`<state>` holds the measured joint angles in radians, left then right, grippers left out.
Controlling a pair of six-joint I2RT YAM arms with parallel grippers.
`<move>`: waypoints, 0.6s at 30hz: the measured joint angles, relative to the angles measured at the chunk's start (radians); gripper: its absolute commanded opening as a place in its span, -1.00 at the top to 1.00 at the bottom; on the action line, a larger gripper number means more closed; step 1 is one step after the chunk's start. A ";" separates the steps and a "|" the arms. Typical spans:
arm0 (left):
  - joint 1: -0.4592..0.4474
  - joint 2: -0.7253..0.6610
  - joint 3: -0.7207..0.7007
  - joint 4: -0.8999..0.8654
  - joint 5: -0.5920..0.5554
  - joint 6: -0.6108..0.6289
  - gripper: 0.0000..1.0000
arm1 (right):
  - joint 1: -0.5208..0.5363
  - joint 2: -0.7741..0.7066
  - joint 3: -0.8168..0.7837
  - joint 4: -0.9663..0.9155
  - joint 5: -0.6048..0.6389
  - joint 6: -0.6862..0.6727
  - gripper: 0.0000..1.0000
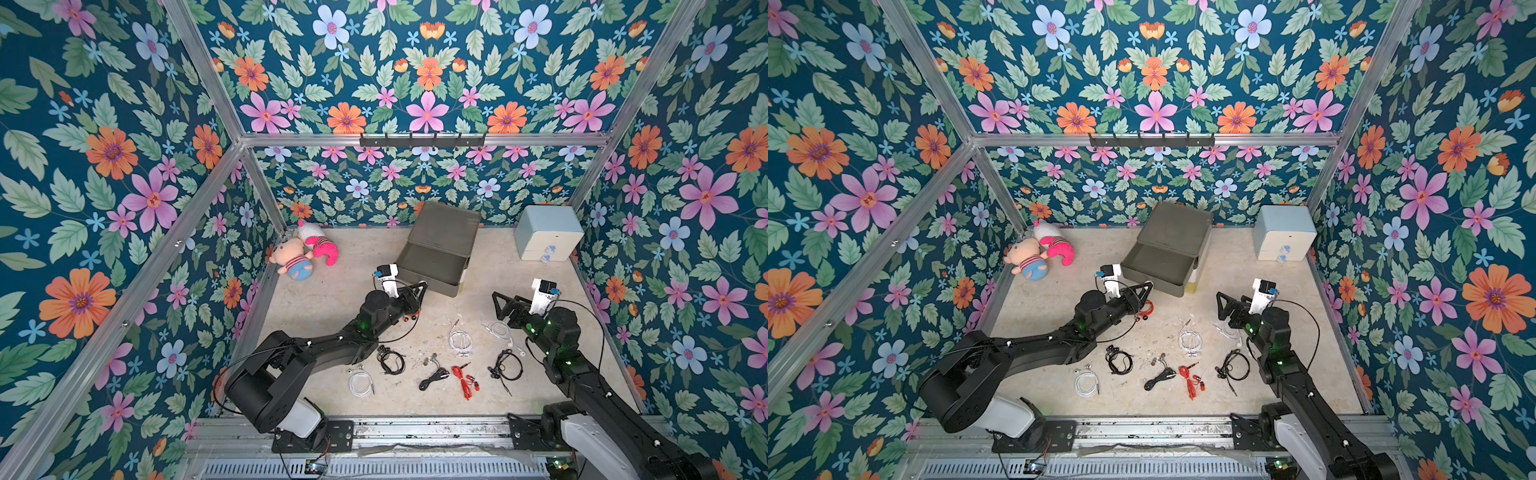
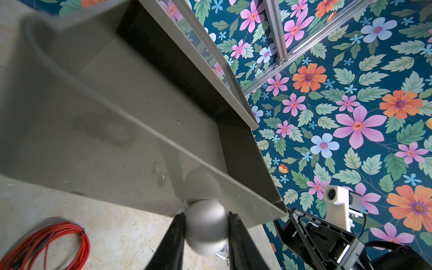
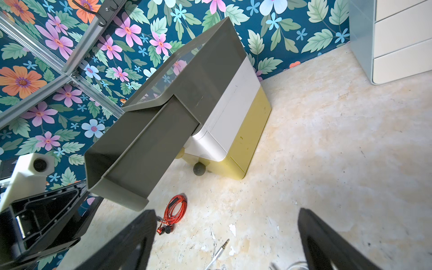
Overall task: Place the wired earphones into the drawer by color
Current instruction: Open the drawer in the storage box.
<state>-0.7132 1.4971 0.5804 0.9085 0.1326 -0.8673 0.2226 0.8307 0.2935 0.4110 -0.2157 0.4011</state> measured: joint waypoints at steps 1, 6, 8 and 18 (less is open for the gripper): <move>0.000 -0.002 -0.002 0.000 0.000 0.000 0.13 | 0.000 0.000 0.000 0.000 0.000 0.000 -0.98; 0.001 -0.026 -0.018 0.000 -0.021 0.003 -0.15 | 0.000 -0.001 0.000 0.000 0.000 0.000 -0.98; 0.001 -0.042 -0.030 -0.004 -0.028 0.003 -0.21 | 0.000 -0.001 0.000 0.000 0.005 -0.001 -0.98; -0.009 -0.163 -0.144 -0.059 -0.112 0.011 -0.18 | 0.000 0.000 0.000 0.000 0.006 -0.003 -0.98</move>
<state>-0.7223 1.3338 0.4362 0.8494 0.0204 -0.8562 0.2226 0.8303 0.2935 0.4107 -0.2092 0.3981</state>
